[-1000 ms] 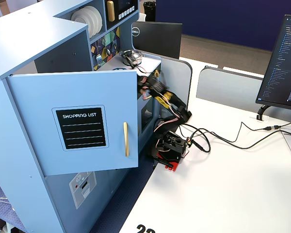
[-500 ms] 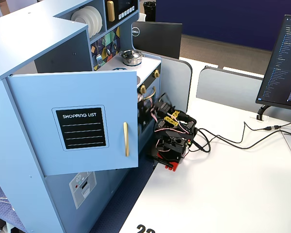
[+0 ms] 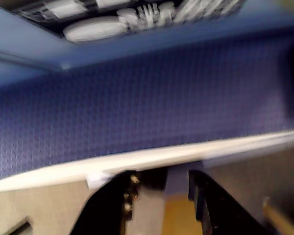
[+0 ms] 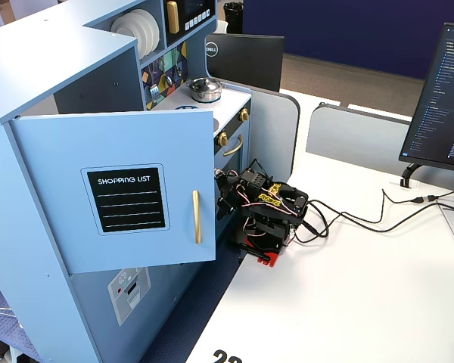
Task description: Pick up the green pineapple from the left cabinet and place it in the gray recipient
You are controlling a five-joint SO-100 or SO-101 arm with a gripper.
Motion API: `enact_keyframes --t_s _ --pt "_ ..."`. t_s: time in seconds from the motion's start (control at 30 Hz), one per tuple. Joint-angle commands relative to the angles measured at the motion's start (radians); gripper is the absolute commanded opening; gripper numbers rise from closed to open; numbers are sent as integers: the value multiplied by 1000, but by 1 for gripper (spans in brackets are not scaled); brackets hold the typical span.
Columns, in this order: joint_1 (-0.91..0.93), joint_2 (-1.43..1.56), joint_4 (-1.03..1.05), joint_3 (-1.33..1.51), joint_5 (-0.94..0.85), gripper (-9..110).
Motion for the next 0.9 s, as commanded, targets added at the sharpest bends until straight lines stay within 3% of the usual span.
enact_keyframes --t_s 0.0,0.87 --pt "37 18 193 2 -87 6" --pt "43 18 195 2 -91 7"
